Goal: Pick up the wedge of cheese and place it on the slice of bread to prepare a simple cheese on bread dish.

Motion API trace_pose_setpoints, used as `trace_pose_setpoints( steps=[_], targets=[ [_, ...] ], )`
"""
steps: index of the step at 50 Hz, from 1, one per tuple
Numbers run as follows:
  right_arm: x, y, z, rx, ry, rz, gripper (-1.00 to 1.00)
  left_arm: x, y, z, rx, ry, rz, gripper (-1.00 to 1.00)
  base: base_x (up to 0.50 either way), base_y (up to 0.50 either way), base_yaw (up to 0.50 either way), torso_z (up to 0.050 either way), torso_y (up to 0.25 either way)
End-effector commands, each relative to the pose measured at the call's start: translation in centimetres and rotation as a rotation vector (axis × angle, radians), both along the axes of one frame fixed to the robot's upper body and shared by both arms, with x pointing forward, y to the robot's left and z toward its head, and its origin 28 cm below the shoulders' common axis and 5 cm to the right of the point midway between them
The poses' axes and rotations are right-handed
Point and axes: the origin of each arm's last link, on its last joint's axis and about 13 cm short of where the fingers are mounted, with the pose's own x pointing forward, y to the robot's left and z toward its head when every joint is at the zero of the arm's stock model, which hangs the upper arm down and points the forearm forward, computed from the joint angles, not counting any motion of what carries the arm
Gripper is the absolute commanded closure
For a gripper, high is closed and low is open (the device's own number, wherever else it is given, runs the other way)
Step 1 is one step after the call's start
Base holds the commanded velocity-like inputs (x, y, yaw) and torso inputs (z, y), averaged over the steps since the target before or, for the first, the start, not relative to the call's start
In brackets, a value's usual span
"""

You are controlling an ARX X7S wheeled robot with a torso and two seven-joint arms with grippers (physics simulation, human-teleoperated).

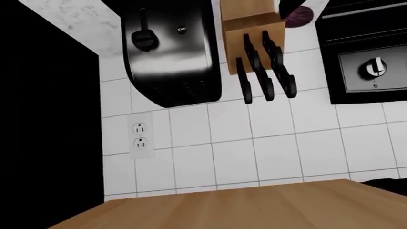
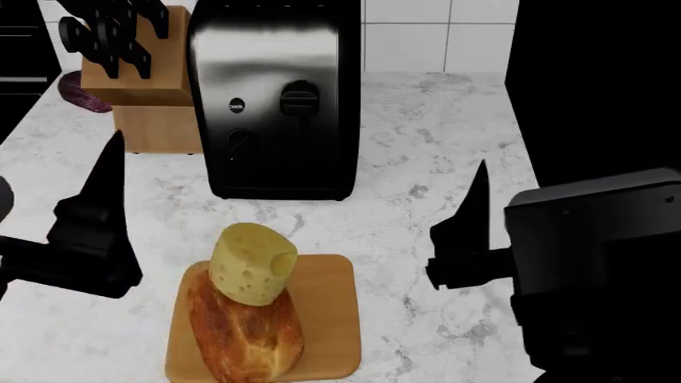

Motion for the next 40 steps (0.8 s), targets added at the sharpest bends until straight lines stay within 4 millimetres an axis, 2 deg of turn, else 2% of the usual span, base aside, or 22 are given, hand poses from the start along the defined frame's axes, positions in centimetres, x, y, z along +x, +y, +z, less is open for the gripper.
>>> trace_pose_setpoints(
  steps=[1, 23, 29, 40],
  targets=[
    [-1.2, -0.6, 1.4, -0.032, -0.04, -0.046, -1.0, 0.5, 0.2, 0.7, -0.021, -0.058, 0.017, -1.0, 0.0, 0.0, 0.0, 0.0, 0.0],
    [-3.2, -0.3, 2.7, -0.058, -0.026, -0.01, -1.0, 1.2, 0.3, 1.4, -0.03, -0.111, 0.034, -1.0, 0.0, 0.0, 0.0, 0.0, 0.0],
    [-3.5, -0.2, 2.7, -0.06, -0.027, -0.005, -1.0, 0.9, 0.4, 1.2, -0.041, -0.12, 0.037, -1.0, 0.0, 0.0, 0.0, 0.0, 0.0],
    [-4.3, -0.2, 5.0, -0.07, -0.081, -0.01, -1.0, -0.3, 0.1, 2.0, -0.033, -0.143, 0.03, -1.0, 0.0, 0.0, 0.0, 0.0, 0.0]
  ],
)
